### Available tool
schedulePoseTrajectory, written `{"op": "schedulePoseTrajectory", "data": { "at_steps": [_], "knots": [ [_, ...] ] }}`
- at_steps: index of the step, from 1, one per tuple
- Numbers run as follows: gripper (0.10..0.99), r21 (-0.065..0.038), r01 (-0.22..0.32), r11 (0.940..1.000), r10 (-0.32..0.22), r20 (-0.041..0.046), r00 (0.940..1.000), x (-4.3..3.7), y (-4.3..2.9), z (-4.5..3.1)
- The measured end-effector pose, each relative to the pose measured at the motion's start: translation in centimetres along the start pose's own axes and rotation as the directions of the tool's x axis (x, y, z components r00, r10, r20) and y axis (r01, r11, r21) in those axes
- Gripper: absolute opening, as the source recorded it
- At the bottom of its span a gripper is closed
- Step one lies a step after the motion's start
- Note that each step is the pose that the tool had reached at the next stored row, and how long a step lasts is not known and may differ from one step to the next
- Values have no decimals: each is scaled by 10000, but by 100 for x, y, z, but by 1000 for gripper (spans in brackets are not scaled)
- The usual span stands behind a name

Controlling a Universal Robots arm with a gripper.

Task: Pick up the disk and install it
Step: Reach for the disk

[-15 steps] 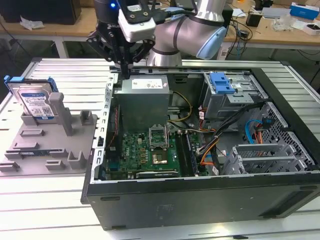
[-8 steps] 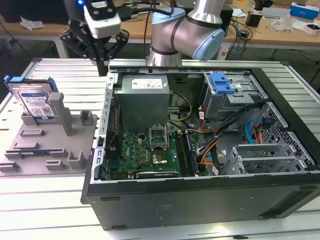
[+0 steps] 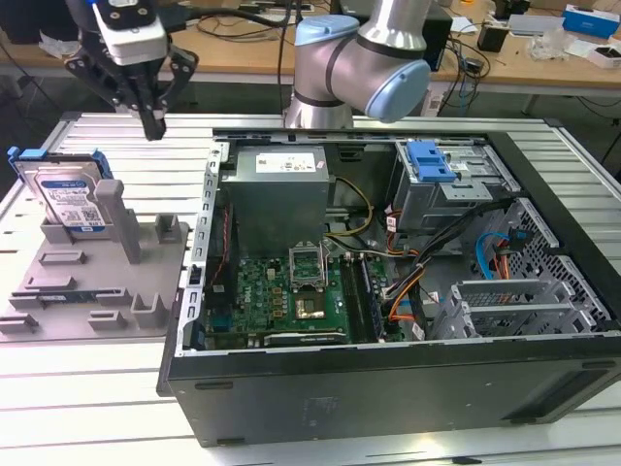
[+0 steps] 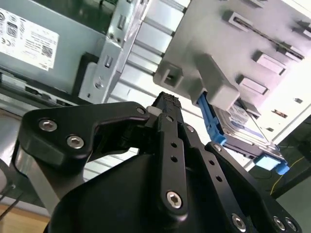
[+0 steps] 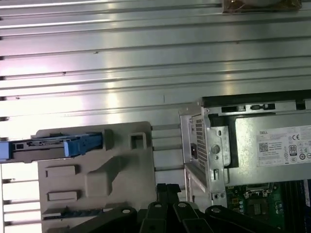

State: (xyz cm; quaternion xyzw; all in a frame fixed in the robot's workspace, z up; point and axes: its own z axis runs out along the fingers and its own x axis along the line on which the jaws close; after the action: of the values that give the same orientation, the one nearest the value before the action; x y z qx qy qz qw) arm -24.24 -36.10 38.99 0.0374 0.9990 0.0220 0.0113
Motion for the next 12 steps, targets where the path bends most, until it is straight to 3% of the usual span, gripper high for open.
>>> {"op": "schedulePoseTrajectory", "data": {
  "at_steps": [2,8,10,12],
  "knots": [
    [106,0,0,10000,0,-2,10000,145,52,6],
    [106,1,-3,10000,3,-8,10000,395,144,19],
    [106,3,-2,10000,2,-13,10000,557,209,29],
    [106,4,0,10000,0,-14,10000,629,238,33]
  ]
}}
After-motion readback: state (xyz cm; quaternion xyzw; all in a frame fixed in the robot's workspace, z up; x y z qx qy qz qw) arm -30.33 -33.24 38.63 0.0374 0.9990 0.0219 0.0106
